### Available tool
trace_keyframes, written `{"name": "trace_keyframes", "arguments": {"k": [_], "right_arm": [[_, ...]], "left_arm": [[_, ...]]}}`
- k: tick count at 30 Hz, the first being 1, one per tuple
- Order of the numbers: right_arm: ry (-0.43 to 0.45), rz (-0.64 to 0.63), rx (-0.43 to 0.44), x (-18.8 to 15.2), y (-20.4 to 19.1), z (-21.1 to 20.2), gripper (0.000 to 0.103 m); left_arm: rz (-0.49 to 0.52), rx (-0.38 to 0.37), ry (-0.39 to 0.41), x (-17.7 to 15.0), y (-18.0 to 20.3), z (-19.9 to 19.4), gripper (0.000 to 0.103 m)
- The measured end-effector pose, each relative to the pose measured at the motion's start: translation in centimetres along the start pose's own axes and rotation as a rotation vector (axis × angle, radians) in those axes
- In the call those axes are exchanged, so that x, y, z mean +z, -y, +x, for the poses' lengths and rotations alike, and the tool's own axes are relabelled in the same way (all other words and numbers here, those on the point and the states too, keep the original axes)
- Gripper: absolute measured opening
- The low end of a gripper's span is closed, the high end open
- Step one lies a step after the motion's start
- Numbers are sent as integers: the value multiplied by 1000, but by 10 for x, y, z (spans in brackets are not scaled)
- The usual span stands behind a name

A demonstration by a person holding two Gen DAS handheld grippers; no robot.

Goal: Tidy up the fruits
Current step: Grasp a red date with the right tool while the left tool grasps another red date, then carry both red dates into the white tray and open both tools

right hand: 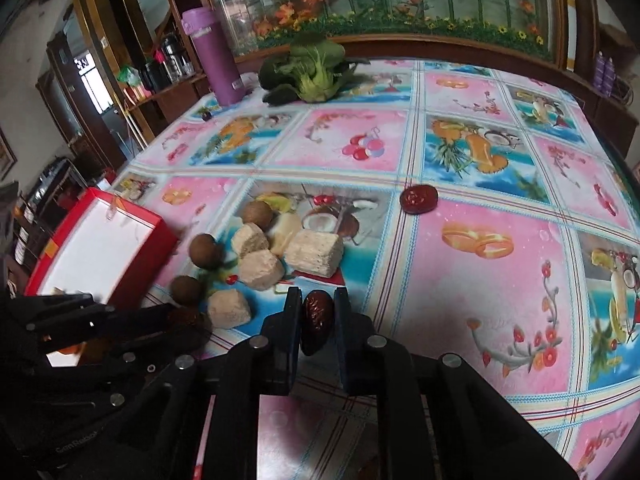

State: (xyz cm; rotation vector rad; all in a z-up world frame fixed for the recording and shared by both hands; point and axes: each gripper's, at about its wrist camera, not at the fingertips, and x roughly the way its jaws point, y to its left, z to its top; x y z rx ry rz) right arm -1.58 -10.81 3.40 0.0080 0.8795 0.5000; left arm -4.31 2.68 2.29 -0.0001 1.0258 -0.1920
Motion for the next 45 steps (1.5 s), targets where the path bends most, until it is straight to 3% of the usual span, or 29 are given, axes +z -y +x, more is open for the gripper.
{"name": "trace_keyframes", "arguments": {"k": [4,10,19,30,45], "right_arm": [[51,16,68,1,-8,-15,14],[86,8,196,1,-53,-27,14],[63,-128,295,2,-152,-14,14],[-7,-244,303,-14,-214,8,14],[-63,-261,278,-25,-228,24,14]], "left_arm": [[-14,41,71,-8,-4,-30,24],[-46,225,217,-25,-32,-83,24],[-128,399,283,-54,-90,-118,24],[-210,449,294,-82,-133,-131,24],[-255,463,243,-98,-155,-116,24]]}}
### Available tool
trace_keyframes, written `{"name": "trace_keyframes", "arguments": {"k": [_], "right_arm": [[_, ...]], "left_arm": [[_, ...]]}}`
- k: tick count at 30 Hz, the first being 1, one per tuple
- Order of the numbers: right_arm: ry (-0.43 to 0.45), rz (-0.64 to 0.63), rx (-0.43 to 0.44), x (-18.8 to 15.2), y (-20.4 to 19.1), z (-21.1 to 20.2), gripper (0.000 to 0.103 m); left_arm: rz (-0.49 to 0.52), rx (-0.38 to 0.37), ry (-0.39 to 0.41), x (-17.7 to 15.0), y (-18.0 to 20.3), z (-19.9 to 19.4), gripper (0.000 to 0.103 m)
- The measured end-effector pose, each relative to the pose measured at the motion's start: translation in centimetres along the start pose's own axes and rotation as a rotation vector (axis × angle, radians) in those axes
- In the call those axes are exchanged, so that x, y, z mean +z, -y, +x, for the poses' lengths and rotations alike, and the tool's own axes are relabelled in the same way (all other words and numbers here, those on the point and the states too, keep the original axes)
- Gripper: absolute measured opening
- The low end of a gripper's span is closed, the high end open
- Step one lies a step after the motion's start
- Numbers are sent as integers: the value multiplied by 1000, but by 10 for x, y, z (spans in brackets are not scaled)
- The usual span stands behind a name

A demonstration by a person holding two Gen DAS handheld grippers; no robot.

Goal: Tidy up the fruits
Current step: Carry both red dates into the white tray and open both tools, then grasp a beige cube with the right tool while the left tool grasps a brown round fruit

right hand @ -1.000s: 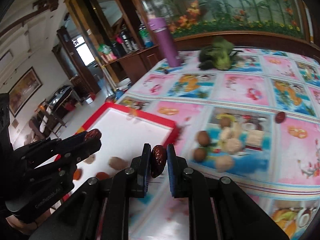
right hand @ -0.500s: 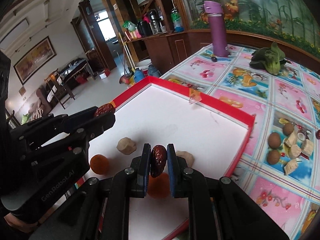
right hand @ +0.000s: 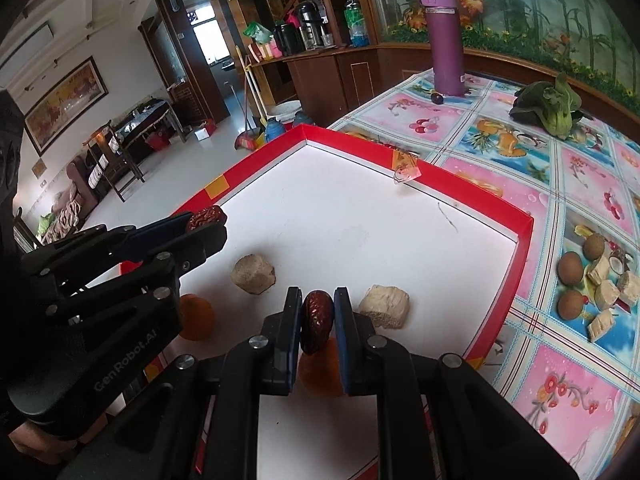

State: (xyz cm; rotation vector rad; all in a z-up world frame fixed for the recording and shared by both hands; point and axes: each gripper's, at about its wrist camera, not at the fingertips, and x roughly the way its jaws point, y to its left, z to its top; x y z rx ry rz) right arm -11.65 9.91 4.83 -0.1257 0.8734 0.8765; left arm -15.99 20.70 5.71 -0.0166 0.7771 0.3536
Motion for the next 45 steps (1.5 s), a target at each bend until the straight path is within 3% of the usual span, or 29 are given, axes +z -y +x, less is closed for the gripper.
{"name": "trace_keyframes", "arguments": {"k": [6,7,9,11,12,22,31,45], "right_arm": [[-6,2,15,-2,1,1,15],[-4,3,20,-2,1,0,15],[-7,11,31,-2,4,-2,21],[7,24,33,-2,10,-8,35],[16,26,33,-2,12,-11,37],[118,118,-17,-10,67,-52,38],[118,269,-116,-40,143,-83,38],[86,274,-224,-35,170,-73,38]], "left_arm": [[-9,21,-29,-3,-1,7,25],[-12,28,-39,-3,-1,9,29],[-18,29,-48,-3,-3,9,48],[-19,47,-36,-4,-3,7,67],[-17,57,-28,-4,-2,5,69],[27,24,3,4,22,-10,73],[105,-42,10,10,68,-20,73],[200,-155,-23,6,130,-27,73]]}}
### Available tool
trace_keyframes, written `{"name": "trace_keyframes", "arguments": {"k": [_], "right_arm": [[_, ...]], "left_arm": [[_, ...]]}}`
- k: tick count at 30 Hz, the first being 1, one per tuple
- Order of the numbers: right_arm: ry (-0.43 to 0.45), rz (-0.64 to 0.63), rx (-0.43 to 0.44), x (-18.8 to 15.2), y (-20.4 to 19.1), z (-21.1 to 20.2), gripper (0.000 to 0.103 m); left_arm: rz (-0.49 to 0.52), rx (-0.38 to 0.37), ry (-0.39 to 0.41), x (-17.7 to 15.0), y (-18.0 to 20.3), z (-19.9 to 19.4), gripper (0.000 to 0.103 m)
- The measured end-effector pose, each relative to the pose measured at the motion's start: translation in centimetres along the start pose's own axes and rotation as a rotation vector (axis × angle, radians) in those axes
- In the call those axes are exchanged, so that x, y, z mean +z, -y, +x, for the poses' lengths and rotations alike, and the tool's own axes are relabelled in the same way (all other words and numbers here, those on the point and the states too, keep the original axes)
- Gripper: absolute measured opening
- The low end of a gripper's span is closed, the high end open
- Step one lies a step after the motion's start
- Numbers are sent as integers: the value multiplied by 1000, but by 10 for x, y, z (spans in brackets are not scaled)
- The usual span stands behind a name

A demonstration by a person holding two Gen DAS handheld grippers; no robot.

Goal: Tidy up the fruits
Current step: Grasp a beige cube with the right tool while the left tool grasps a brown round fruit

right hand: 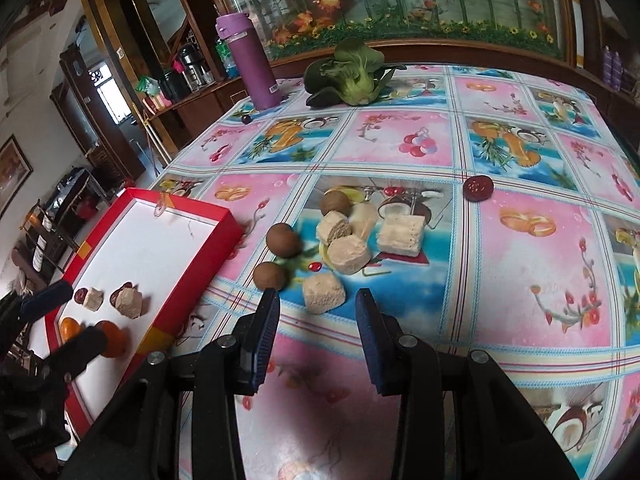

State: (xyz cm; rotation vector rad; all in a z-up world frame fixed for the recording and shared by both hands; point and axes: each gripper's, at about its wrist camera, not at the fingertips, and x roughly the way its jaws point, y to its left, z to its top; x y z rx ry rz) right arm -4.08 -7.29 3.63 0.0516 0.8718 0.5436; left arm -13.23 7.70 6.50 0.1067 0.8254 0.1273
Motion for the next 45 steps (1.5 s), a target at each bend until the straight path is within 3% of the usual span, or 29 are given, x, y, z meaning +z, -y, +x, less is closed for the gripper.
{"name": "trace_keyframes", "arguments": {"k": [7,8,10,19,22,27,29,35,45], "right_arm": [[-33,-45,-26,6,-6,22,37],[-37,-56,-30,7,-8,23,25],[-36,-57,-34,6,-5,23,23],[64,110,-69,13,45,-17,23],[77,121,-70,16,49,-22,23],[77,125,-54,17,49,-23,23],[76,125,-48,18,49,-24,23],[62,128,-35,18,49,-20,23],[81,124,-39,19,47,-21,23]], "left_arm": [[6,-45,-22,2,10,1,73],[5,-54,-24,4,11,1,73],[8,-67,-31,10,15,4,73],[45,-140,-97,45,54,45,72],[58,-179,-137,52,65,64,57],[58,-170,-185,53,71,91,53],[52,-172,-198,53,70,98,42],[38,-213,-193,55,69,108,26],[23,-245,-153,51,68,90,22]]}}
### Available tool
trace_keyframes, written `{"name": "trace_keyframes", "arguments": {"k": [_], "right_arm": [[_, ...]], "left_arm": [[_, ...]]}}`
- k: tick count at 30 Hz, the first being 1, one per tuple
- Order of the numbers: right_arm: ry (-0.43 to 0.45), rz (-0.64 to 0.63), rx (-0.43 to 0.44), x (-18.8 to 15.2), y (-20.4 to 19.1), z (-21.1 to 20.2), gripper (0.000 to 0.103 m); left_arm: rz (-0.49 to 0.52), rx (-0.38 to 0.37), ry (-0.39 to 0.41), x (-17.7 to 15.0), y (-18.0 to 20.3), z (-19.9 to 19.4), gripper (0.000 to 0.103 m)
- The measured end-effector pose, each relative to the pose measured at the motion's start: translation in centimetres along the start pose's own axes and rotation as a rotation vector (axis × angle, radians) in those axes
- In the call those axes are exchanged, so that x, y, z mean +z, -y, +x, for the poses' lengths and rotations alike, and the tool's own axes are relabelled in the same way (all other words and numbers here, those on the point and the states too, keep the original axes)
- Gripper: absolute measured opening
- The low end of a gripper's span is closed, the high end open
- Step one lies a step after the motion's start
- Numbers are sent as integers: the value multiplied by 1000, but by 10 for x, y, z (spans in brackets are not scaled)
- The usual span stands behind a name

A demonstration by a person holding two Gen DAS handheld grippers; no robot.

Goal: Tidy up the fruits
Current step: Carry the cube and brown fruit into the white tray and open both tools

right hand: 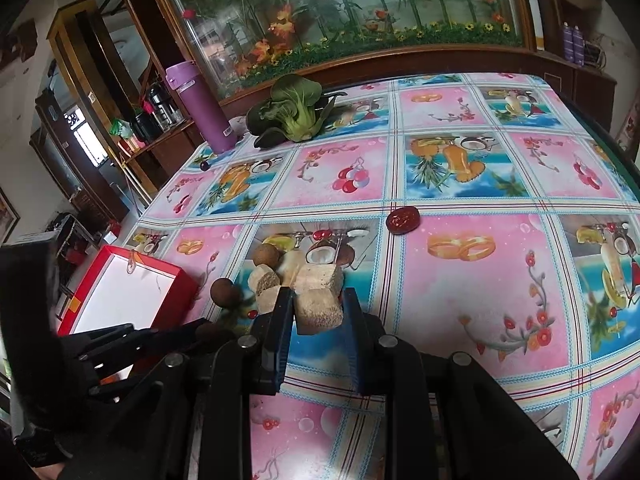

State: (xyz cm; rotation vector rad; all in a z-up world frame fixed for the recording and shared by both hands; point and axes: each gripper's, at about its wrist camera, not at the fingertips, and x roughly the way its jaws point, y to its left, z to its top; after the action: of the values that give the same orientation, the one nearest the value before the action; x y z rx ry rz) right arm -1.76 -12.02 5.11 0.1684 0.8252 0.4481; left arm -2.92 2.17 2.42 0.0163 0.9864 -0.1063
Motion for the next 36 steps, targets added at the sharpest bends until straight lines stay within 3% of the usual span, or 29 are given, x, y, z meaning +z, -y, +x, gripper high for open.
{"name": "trace_keyframes", "arguments": {"k": [8,14,17,21,27,36], "right_arm": [[29,-29,20,-3,-10,-1,23],[45,-74,129,-12,-46,-10,23],[45,-119,194,-21,-79,-13,23],[-18,-165,312,-30,-133,0,23],[-79,-239,323,-34,-188,25,23],[-144,-250,283,-51,-204,39,23]], "left_arm": [[-25,23,132,-19,-9,-57,22],[-77,97,203,-39,-46,-95,22],[-118,138,211,-48,-69,-104,23],[-179,201,227,-59,-103,-115,23],[-208,288,212,-69,-137,-115,23],[-219,331,151,-86,-156,-103,23]]}}
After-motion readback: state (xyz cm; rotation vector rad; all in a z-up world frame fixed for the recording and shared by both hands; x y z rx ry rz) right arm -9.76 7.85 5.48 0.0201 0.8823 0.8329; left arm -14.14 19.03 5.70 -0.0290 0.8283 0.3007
